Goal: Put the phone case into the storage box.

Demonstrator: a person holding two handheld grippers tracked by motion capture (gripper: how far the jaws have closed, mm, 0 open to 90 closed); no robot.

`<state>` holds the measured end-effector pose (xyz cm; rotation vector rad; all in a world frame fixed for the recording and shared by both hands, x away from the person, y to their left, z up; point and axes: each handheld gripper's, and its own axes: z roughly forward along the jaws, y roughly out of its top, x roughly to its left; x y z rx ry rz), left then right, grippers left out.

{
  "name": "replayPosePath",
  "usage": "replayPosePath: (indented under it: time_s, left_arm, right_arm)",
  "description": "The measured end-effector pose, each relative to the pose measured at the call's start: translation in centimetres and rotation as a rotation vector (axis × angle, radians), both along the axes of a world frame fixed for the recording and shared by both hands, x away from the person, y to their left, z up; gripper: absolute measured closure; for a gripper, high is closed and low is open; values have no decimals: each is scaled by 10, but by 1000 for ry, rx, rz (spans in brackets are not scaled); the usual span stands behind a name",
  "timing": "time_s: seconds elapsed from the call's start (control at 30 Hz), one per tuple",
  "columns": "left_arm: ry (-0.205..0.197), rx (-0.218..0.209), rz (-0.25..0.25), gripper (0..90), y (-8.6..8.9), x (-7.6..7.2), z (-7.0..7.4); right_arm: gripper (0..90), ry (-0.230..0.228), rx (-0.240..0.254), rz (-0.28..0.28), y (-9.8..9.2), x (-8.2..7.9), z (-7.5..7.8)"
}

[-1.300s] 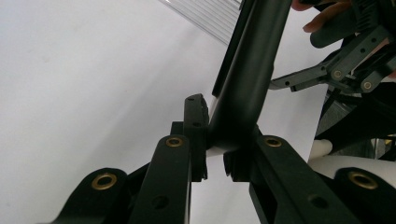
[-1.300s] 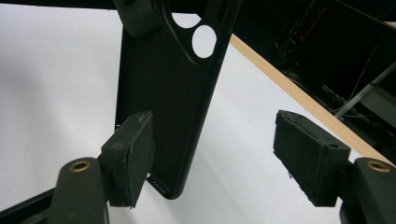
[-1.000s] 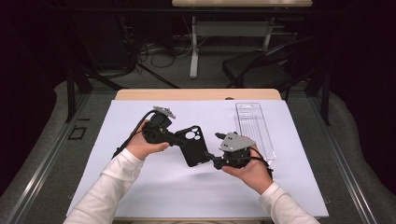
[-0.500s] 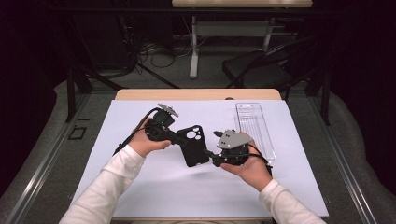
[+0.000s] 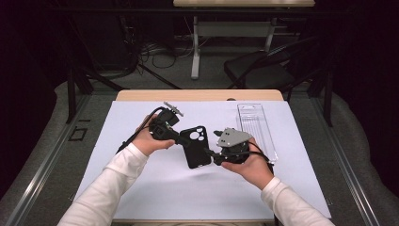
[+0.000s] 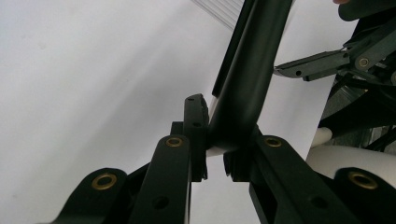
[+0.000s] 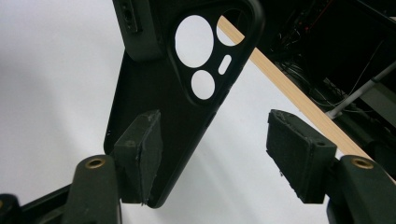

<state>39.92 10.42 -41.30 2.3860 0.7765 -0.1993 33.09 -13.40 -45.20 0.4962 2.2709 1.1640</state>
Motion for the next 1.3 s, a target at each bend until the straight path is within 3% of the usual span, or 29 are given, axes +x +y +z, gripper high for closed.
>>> replayPosePath:
  time_s: [0.3,1.03,1.3]
  left_arm:
    - [11,29,4,813,-4,3,-1]
    - [32,50,6,812,-9,6,-6]
    - [35,62,-13,812,-13,6,-7]
  right_arm:
    - [377,-8,-16,-2,1,3,4]
    - [494,-27,-83,7,7,11,13]
    - [557,-58,-115,13,11,12,18]
